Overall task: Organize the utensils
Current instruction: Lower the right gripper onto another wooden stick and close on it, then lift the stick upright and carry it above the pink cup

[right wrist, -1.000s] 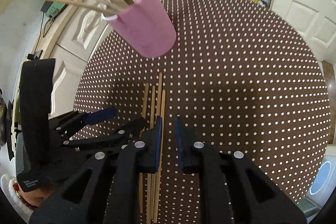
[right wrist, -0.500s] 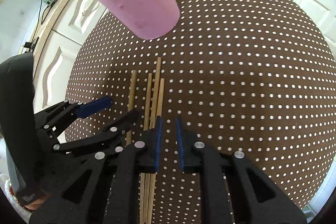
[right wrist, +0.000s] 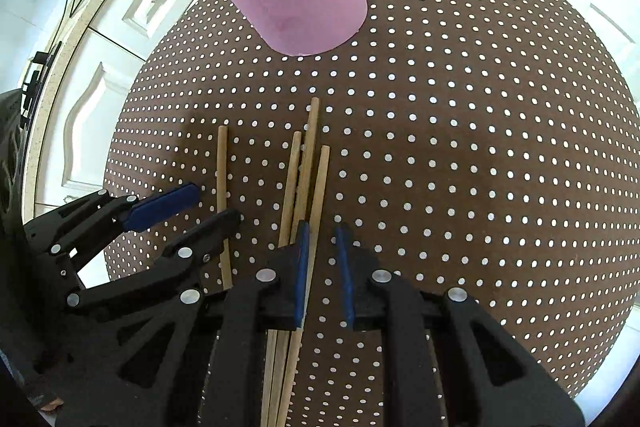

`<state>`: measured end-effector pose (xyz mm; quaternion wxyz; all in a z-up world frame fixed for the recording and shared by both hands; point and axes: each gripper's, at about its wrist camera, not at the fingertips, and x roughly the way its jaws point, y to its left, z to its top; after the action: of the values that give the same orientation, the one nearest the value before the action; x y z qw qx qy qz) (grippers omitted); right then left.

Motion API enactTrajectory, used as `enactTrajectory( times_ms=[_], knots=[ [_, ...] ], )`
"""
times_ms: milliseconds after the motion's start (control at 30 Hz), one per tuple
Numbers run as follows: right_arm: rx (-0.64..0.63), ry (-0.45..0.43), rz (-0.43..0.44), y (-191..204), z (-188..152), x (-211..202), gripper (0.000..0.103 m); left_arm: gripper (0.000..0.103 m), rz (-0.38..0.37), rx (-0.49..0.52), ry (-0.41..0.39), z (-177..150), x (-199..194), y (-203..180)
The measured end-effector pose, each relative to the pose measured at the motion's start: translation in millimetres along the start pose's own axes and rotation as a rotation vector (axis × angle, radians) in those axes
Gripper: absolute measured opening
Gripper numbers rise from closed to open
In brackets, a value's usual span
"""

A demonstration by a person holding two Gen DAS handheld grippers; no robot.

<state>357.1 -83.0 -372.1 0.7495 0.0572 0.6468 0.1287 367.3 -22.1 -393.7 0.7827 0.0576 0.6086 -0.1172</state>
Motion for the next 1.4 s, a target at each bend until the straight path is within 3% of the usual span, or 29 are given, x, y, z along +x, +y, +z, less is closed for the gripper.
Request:
enactTrajectory(
  times_ms=[100,300,533,733,1067,1400],
  knots=[
    [-0.014,0.008,-0.02,6.0,4.4,4.7,0.014,0.031,-0.004,-0.002,0.0,2.6,3.1,22.2],
    [-0.056,0.006,-0.071,20.1,12.5,12.1,0.007,0.019,-0.001,-0.017,-0.004,3.7,4.6,28.5],
    [-0.004,0.0,-0.018,8.6,12.6,9.4,0.004,0.007,-0.048,-0.074,0.005,3.4,0.3,44.3],
    [0.025,-0.065,0.024,0.0,6.9,-19.8,0.004,0.006,-0.096,-0.108,-0.017,2.9,-14.6,58.8],
    [0.078,-0.246,0.052,-6.9,-0.1,-89.8,0.004,0.006,-0.158,-0.094,-0.169,9.7,-86.9,64.3],
    [0.061,-0.396,0.049,10.6,-18.5,-151.1,0.004,0.006,-0.203,-0.058,-0.316,6.6,-152.9,53.1]
  ],
)
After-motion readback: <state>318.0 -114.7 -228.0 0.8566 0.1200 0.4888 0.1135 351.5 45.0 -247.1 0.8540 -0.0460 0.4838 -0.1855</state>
